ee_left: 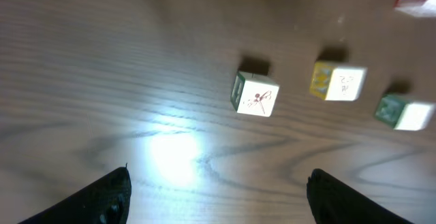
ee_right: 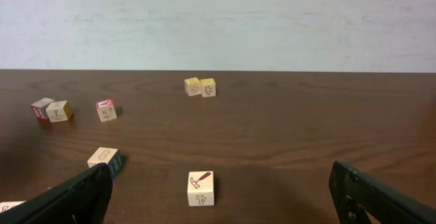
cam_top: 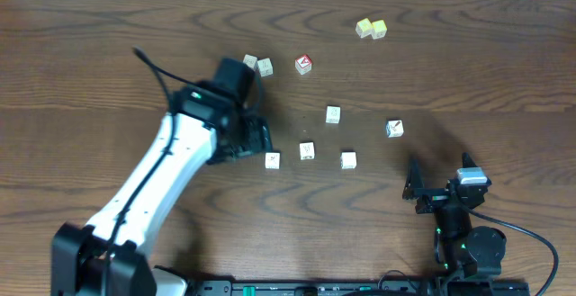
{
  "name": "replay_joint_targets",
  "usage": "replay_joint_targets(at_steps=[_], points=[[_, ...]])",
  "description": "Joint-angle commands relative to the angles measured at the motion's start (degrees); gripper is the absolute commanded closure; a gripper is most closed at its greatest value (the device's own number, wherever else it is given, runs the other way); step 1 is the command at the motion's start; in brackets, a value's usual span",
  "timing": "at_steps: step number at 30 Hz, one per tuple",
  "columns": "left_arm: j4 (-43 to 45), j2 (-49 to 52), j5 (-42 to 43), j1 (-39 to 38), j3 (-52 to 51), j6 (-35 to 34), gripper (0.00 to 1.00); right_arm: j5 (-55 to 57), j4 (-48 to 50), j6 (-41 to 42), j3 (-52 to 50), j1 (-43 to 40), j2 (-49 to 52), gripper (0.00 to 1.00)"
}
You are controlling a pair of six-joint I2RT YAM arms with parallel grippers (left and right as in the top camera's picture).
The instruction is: Lift 5 blocks
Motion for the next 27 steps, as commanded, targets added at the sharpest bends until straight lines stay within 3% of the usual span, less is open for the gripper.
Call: replay_joint_targets(at_steps=[1,6,13,17,27], points=[[4.2,1.5,2.4,-1.6,-5.3,1.1,0.16,0.3,-0.3,0.4,-0.1,0.1,-0.3,0.01],[12.0,1.7,4.7,-2.7,-9.6,7.3,0.17,0.3,-0.3,0.4,-0.1,0.1,-0.3,0.01],[17.1,3.9,4.6,-4.4,-10.5,7.2,0.3,0.3,-0.3,0.4,-0.1,0.1,-0.3,0.01],[17.6,6.8,-1.6,-6.5,-10.5,7.1,0.36,0.3,-0.3,0.4,-0.1,0.1,-0.3,0.01],[20.6,10.1,-4.1,-7.5,-10.5,6.9,0.36,0.3,-0.3,0.4,-0.1,0.1,-0.3,0.01]])
